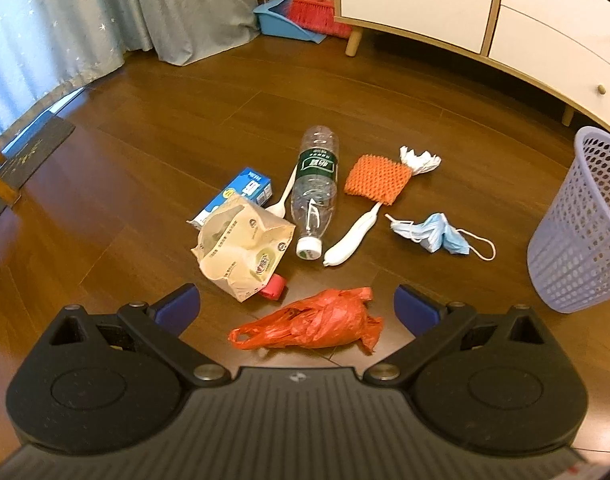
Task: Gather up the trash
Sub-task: 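Grasp the lavender wastebasket rim with the right gripper and tilt it up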
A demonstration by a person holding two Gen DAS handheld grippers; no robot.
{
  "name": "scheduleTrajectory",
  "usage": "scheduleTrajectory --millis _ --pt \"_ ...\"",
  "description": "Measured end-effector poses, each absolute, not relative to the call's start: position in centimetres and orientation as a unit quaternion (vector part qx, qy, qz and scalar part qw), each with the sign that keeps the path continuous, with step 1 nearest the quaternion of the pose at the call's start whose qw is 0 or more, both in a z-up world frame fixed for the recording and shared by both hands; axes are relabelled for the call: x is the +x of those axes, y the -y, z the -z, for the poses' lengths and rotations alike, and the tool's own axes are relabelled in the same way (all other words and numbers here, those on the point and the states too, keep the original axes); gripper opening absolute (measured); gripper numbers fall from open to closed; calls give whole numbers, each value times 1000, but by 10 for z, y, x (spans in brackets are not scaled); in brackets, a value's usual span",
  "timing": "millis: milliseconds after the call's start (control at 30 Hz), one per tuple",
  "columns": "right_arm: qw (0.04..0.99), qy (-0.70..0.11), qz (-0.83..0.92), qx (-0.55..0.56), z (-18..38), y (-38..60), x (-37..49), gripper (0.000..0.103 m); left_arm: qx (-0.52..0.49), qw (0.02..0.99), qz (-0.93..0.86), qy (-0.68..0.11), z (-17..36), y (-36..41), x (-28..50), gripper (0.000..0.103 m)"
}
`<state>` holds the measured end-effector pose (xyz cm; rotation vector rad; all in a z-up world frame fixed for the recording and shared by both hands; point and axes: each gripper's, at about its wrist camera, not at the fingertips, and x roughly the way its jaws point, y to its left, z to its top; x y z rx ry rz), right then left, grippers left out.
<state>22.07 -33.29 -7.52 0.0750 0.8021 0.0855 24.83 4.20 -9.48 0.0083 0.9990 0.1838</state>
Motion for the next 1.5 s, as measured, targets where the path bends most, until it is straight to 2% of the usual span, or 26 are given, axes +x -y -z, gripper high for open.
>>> scheduleTrajectory --millis 67,167,233,433,500,633,733,933,1100,1500 --pt "918 -394 -37 35 73 336 219 47 2 873 -89 -479 95 -43 248 102" --pt "910 -395 -9 122 81 354 218 47 4 874 -90 -477 95 -43 249 102" --pt "905 -401 1 140 83 362 217 47 5 874 -92 -477 97 -43 249 102" --pt "915 -397 -71 2 79 342 224 45 3 869 -97 -484 105 -48 252 102" --pt "913 -394 -96 -33 80 336 229 42 3 869 -97 -485 107 -49 252 102" --pt "908 -398 -127 -41 81 342 237 38 2 868 -98 -487 109 -50 254 102" --pt "906 -401 -136 17 83 357 242 38 3 866 -99 -490 115 -51 256 102" --pt "870 -418 -196 -175 90 323 250 36 5 865 -96 -492 121 -49 258 102" --pt "851 -410 -224 -238 101 307 256 21 12 863 -94 -497 128 -48 259 102" --pt "826 -374 -228 -354 132 293 250 14 17 860 -87 -503 139 -51 257 102"
